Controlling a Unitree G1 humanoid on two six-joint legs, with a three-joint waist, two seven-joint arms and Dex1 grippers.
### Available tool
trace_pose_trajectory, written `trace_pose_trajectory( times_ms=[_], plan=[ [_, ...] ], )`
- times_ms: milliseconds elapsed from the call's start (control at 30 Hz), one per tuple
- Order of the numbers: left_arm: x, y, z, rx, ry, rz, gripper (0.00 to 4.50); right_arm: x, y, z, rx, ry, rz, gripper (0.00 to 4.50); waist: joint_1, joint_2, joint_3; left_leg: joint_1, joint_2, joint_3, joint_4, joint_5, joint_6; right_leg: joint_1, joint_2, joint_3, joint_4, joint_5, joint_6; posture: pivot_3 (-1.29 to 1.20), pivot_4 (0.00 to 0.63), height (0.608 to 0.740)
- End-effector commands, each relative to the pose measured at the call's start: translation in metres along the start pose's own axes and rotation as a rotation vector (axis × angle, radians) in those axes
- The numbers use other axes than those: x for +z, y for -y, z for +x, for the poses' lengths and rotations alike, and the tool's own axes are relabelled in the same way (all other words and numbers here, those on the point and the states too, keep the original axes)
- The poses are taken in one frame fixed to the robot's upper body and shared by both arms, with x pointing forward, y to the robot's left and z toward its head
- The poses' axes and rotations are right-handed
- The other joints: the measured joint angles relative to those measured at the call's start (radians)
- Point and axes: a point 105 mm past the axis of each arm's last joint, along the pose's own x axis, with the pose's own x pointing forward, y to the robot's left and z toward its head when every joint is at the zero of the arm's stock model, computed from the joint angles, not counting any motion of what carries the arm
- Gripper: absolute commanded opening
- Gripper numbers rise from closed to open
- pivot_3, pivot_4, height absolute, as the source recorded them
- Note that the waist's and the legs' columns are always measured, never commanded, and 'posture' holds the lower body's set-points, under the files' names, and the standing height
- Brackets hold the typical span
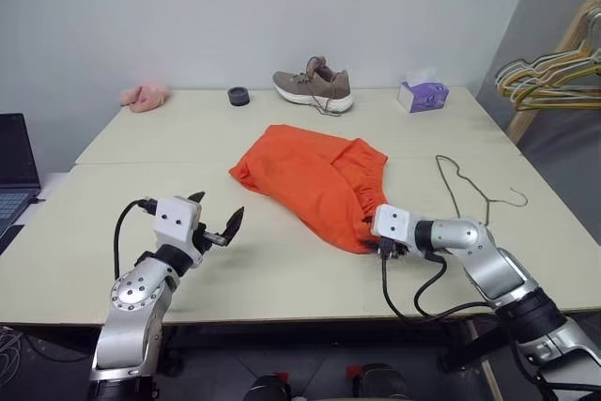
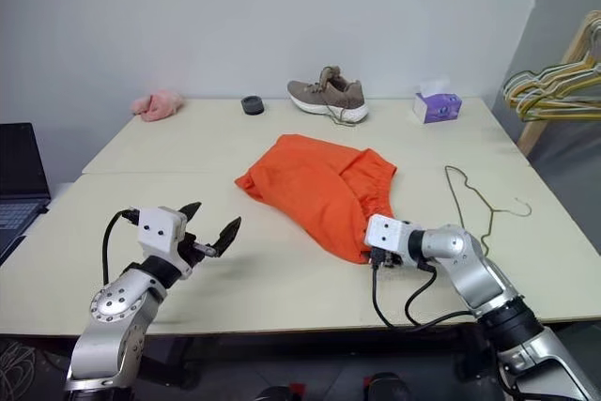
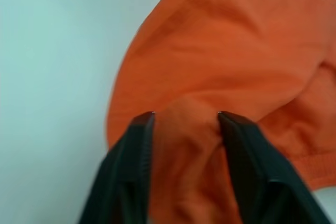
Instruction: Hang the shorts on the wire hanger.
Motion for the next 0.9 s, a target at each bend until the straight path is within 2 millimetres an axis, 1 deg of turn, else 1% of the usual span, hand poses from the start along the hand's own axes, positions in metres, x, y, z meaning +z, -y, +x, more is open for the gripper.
trace_pose_trajectory(
  times_ms=[33,67,100,233,333,467,567,733,800,900],
  plan=[
    [0.013,0.002,0.006,-0.03,0.043,0.051,4.5,0.016,0.017,-0.006,-0.04,0.043,-0.124,0.64,-0.005,0.0,0.0,0.0,0.0,0.0,0.0,0.0,0.0,0.0,0.0,0.0,0.0,0.0,0.0,-0.18,0.0,0.74],
    [0.014,0.002,0.008,-0.04,0.043,0.057,4.5,0.018,0.018,-0.008,-0.038,0.052,-0.142,0.24,-0.006,0.0,0.0,0.0,0.0,0.0,0.0,0.0,0.0,0.0,0.0,0.0,0.0,0.0,0.0,-0.18,0.0,0.74],
    [0.014,0.002,0.009,-0.046,0.042,0.062,4.5,0.02,0.019,-0.009,-0.036,0.057,-0.154,0.03,-0.006,0.0,0.0,0.0,0.0,0.0,0.0,0.0,0.0,0.0,0.0,0.0,0.0,0.0,0.0,-0.19,0.0,0.74],
    [0.02,-0.001,0.022,-0.106,0.049,0.116,4.5,0.025,0.02,-0.015,-0.014,0.082,-0.172,0.03,-0.01,-0.001,0.0,0.0,0.0,-0.001,0.0,0.0,0.0,0.0,0.0,-0.001,0.0,0.0,0.0,-0.19,0.0,0.74],
    [0.023,-0.004,0.028,-0.137,0.051,0.113,4.5,0.026,0.019,-0.016,-0.006,0.086,-0.174,0.03,-0.023,-0.001,0.0,0.0,0.0,0.0,0.0,0.0,0.0,0.001,0.0,0.0,0.0,0.0,0.0,-0.2,0.0,0.74],
    [0.027,-0.012,0.042,-0.197,0.03,0.13,4.5,0.029,0.018,-0.017,-0.012,0.1,-0.161,0.03,-0.031,0.0,0.0,0.0,0.0,-0.001,0.0,0.0,0.0,0.0,0.0,-0.001,0.0,0.0,0.0,-0.2,0.0,0.74],
    [0.035,-0.022,0.053,-0.199,0.032,0.069,4.5,0.031,0.014,-0.018,-0.002,0.109,-0.162,0.03,-0.042,-0.001,0.0,0.0,0.0,-0.001,0.0,0.0,0.0,0.0,0.0,-0.001,0.0,0.0,0.0,-0.21,0.0,0.74],
    [0.038,-0.036,0.074,-0.172,-0.017,-0.015,4.5,0.031,0.009,-0.019,0.011,0.112,-0.174,0.03,-0.052,-0.001,0.0,-0.001,0.0,-0.001,0.001,0.0,0.0,0.001,0.0,0.0,0.0,0.0,0.001,-0.22,0.0,0.74],
    [0.041,-0.038,0.082,-0.169,-0.032,-0.057,4.5,0.032,0.008,-0.019,0.014,0.114,-0.175,0.03,-0.055,-0.001,0.001,-0.001,0.0,-0.001,0.001,0.0,0.0,0.001,0.0,-0.001,0.0,0.0,0.001,-0.22,0.0,0.74],
    [0.042,-0.04,0.087,-0.175,-0.047,-0.089,4.5,0.032,0.007,-0.019,0.016,0.113,-0.175,0.03,-0.066,-0.001,0.001,-0.001,0.0,-0.001,0.002,0.0,0.0,0.001,0.0,-0.001,0.0,0.0,0.001,-0.23,0.0,0.74]
  ],
)
